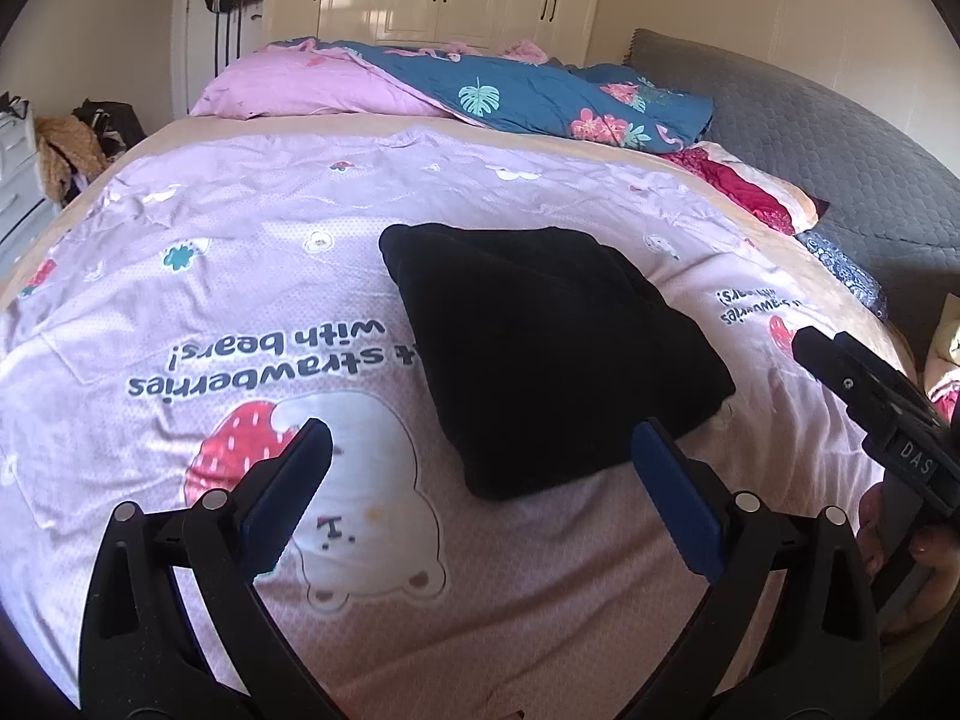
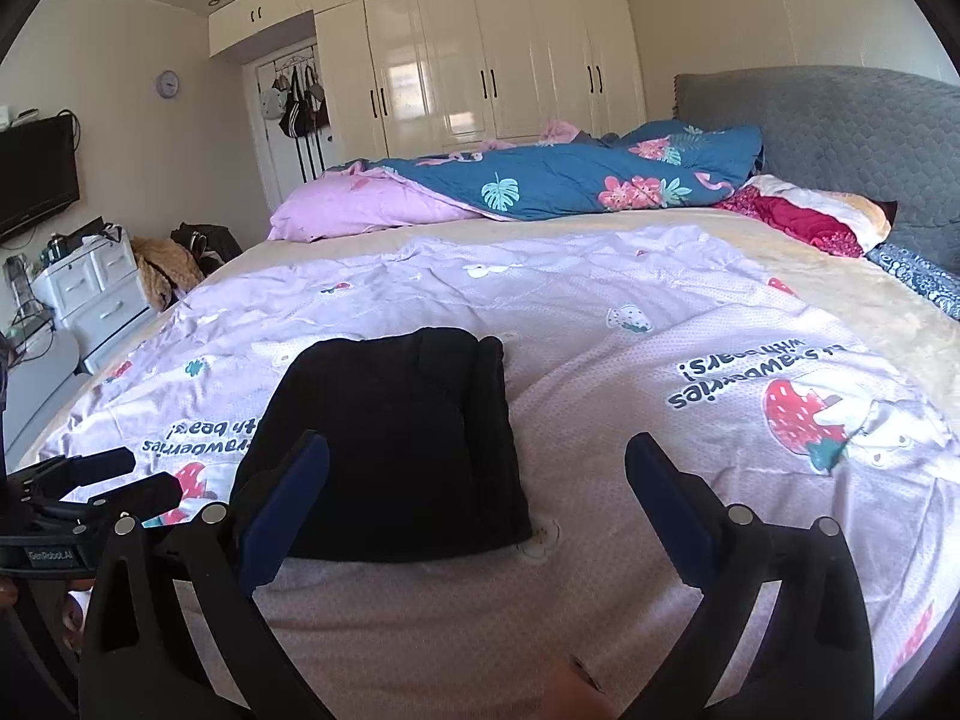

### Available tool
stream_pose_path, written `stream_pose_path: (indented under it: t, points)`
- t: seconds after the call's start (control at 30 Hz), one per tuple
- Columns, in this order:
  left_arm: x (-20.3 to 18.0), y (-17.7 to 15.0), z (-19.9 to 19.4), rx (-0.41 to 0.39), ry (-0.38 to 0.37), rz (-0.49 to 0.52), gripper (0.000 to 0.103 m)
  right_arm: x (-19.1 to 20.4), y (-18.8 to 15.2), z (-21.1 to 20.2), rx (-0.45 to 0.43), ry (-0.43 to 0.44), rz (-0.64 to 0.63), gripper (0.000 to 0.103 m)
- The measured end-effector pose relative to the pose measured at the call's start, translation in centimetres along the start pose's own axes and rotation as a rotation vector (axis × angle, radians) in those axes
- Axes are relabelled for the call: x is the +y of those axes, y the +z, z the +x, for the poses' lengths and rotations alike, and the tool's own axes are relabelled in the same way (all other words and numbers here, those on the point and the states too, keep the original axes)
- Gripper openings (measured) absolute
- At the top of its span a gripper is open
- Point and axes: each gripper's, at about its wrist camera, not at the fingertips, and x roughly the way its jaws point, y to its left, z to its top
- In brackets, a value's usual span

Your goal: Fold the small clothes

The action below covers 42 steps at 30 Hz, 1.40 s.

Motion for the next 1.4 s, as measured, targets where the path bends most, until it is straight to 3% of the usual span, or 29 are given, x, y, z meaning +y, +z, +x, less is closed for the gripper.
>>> stream_pose_path:
  t: [0.33,0.53,0.93,1.4]
  points:
    - [0.7,-1.9,-2.9,-0.048,0.004,-0.036,0.094,1.1,-2.5,-3.4,-0.008,-0.023,-0.026,0.099]
    - [0.9,-3.1,-4.2,-0.06,0.006,-0.048,0.094,2.8,-4.7,-5.0,0.032,-0.026,-0.067,0.099]
    - [1.7,-4.5,-3.3,-0.028,0.028,-0.05,0.094,4.0,-6.4,-3.2,0.123,-0.051,-0.104,0.099]
    - [1.7,-4.6,-2.7,0.0,0.052,-0.034,0.094,3.7,-6.4,-2.7,0.139,-0.061,-0.087,0.099]
